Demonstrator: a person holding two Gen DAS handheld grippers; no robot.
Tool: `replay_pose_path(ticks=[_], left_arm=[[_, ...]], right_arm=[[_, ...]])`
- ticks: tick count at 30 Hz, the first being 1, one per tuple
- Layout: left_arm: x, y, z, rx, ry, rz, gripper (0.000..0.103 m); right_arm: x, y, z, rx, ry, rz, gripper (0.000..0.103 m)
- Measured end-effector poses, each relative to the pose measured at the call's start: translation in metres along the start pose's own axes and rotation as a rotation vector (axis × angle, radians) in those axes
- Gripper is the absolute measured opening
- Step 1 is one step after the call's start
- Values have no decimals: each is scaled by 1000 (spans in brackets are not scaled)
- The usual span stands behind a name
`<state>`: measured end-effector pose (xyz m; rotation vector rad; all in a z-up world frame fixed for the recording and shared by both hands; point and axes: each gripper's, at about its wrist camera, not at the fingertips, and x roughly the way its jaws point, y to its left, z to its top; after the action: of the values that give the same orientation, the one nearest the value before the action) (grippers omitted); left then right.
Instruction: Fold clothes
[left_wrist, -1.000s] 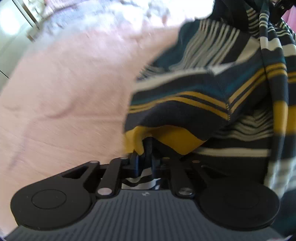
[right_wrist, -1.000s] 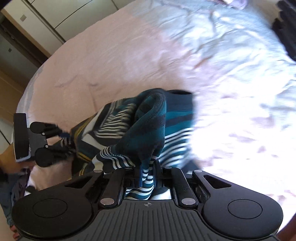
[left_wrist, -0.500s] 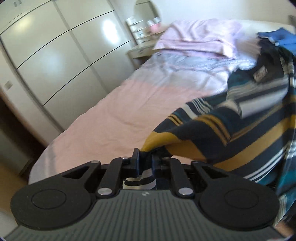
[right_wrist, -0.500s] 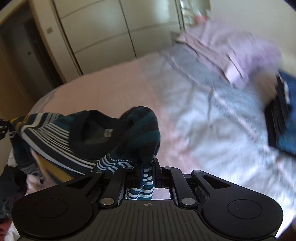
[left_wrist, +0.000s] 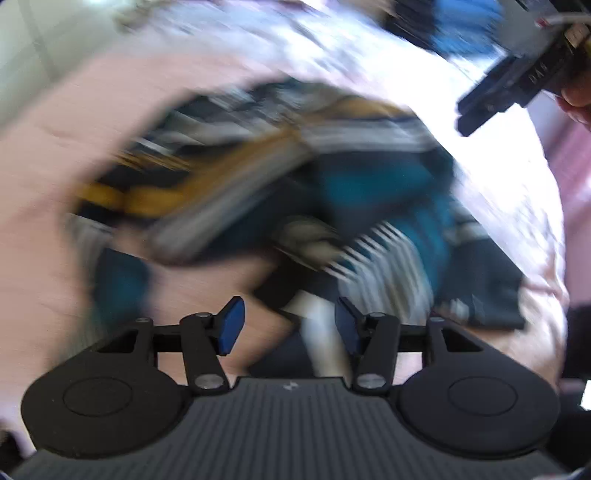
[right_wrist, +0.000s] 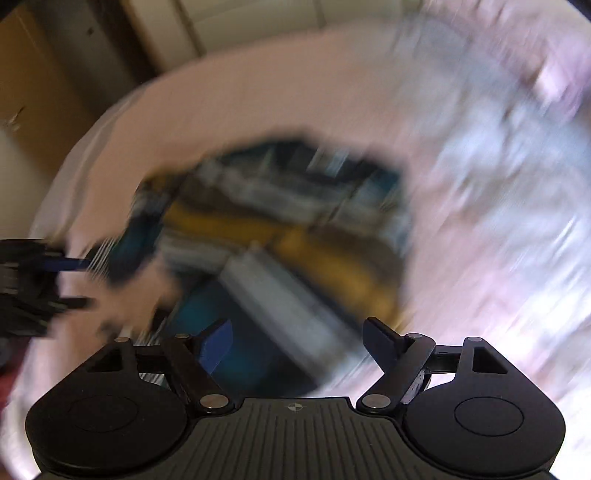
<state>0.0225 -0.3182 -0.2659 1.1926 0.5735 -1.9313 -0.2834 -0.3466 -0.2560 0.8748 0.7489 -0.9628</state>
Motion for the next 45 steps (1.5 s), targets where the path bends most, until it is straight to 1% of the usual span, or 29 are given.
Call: replay_pose_path(ticks=[1, 2, 3, 4, 5, 6, 8, 12, 16, 17, 18, 19, 20, 21, 22, 25, 26, 27, 29, 32, 35, 36, 37, 39, 41, 42, 43, 44, 45], left_arm=[[14, -10, -7, 3, 32, -29, 57], [22, -18, -14, -3, 52, -52, 53], [30, -26, -21, -9, 72, -74, 36], [27, -34, -24, 3, 67, -83, 25], [25, -41, -27, 16, 61, -92, 8], [22, -48, -29, 29, 55, -102, 0], [-5, -60, -27, 35, 7, -161, 0], [-51, -101, -18, 111, -27, -179, 0], [-55, -124, -3, 148, -17, -6, 0], [-56, -130, 0, 157, -15, 38, 6], [-48, -131, 4, 155, 8, 101, 27], [-39, -132, 8, 152, 30, 164, 45], [-31, -133, 12, 149, 52, 227, 73], [-22, -135, 15, 163, 71, 257, 78], [-12, -137, 18, 176, 91, 287, 78], [17, -157, 37, 216, 152, 259, 75], [21, -169, 49, 195, 136, 195, 66], [24, -182, 61, 174, 121, 131, 44], [32, -207, 85, 131, 90, 3, 21], [30, -255, 115, 137, 14, -60, 22], [39, -251, 119, -9, 23, -29, 42], [42, -250, 120, -57, 26, -19, 43], [48, -239, 116, -125, 54, 23, 45], [57, -219, 107, -254, 97, 105, 59], [65, -201, 99, -382, 120, 158, 61], [70, -191, 93, -464, 131, 141, 62], [74, -180, 86, -547, 142, 124, 62], [82, -175, 82, -589, 141, 98, 60], [89, -170, 78, -630, 141, 72, 55]], right_arm=[[7, -1, -11, 33, 27, 19, 81], [15, -2, -22, 66, 53, 38, 81], [22, -3, -33, 100, 80, 57, 81], [30, -4, -44, 133, 106, 76, 81], [35, -7, -51, 177, 121, 94, 81], [36, -12, -53, 240, 114, 110, 81], [41, -23, -52, 353, 91, 143, 81], [64, -40, -48, 541, 90, 252, 81], [91, -54, -51, 661, 104, 371, 80], [97, -57, -51, 693, 98, 412, 78], [101, -61, -50, 707, 93, 447, 61], [104, -65, -47, 703, 98, 463, 13], [100, -68, -41, 663, 112, 455, 15], [90, -72, -34, 622, 111, 465, 14], [81, -77, -27, 581, 110, 474, 14], [34, -105, -5, 496, 80, 488, 13], [16, -120, 3, 466, 69, 482, 12], [0, -136, 12, 428, 61, 466, 12], [-33, -168, 27, 356, 48, 427, 12], [-67, -229, 45, 286, 36, 290, 8], [-90, -294, 58, 281, 8, 139, 8], [-95, -313, 62, 282, 1, 92, 8], [-99, -326, 64, 284, -7, 53, 7], [-103, -341, 62, 286, -22, 31, 7], [-97, -341, 55, 266, -10, 40, 11], [-92, -338, 48, 251, 7, 48, 15], [-87, -335, 40, 234, 32, 54, 35], [-82, -330, 31, 218, 55, 64, 64], [-76, -325, 22, 204, 72, 79, 73]])
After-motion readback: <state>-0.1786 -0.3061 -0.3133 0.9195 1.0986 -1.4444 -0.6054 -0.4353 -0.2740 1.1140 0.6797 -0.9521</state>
